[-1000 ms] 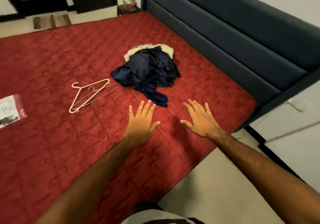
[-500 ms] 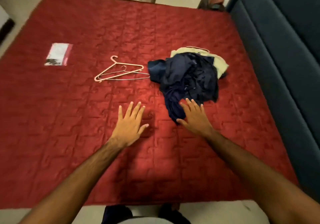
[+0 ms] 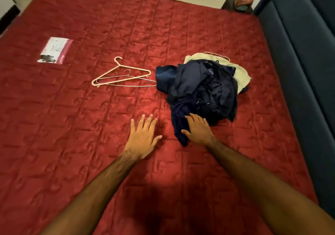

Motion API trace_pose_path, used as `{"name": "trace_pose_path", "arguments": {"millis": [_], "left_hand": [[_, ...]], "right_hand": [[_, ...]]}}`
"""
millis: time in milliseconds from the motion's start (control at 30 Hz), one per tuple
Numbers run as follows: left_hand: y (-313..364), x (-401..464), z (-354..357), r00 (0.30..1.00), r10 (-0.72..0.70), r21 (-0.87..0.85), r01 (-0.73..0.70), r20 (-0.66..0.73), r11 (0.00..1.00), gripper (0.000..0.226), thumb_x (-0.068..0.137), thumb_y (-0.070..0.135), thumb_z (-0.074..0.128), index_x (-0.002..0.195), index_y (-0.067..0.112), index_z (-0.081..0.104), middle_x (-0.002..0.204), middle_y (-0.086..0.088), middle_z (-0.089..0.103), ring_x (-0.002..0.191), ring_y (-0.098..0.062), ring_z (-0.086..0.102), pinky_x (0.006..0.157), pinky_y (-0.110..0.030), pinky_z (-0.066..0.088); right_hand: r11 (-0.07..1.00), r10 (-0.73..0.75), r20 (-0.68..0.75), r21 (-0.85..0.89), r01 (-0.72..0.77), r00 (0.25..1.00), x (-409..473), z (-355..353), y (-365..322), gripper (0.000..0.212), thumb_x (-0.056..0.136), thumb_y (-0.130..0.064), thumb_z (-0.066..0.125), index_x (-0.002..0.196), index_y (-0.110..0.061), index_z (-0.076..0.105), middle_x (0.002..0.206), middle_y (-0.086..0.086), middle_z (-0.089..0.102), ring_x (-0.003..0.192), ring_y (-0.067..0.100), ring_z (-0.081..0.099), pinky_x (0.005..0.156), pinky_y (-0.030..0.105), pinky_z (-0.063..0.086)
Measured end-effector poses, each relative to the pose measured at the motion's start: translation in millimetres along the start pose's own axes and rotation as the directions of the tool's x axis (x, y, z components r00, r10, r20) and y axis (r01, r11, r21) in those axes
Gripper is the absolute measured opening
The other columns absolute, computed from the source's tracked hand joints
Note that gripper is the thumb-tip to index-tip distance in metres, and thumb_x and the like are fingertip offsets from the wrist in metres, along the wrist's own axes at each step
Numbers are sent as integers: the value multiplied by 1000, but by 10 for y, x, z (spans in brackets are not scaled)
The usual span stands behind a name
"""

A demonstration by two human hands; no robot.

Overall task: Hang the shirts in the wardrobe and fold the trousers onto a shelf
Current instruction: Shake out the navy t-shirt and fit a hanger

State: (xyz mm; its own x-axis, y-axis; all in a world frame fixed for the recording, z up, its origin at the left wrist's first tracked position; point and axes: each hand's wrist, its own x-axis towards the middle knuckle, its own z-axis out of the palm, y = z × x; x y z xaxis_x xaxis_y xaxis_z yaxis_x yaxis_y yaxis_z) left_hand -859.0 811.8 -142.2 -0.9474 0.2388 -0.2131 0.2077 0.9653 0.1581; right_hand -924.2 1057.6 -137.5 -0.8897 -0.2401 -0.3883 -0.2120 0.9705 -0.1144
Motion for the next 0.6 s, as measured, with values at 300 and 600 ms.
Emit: {"name": "trace_pose_path", "arguments": {"millis": [300,600], "left_hand": [[149,1451,1132,983,108,-146,-86,149,986,70,102,55,26,159,18,12,167,0,11,154,-22,8,121,-58,14],[-60,1689,2646,992,107,-40,-105,68,994,78,97,60,26,160,16,13,168,-3,7,155,-26,8,121,-58,10]], "right_hand": [[975,132,-50,187,-121,990,1329,742,282,73,91,-42,64,150,-15,31,154,10,30,137,35,35,107,47,37],[933,175,-273,353,-71,946,1993,1784,489,38,96,-27,59,133,-24,57,148,11,42,127,34,48,99,45,48]]}}
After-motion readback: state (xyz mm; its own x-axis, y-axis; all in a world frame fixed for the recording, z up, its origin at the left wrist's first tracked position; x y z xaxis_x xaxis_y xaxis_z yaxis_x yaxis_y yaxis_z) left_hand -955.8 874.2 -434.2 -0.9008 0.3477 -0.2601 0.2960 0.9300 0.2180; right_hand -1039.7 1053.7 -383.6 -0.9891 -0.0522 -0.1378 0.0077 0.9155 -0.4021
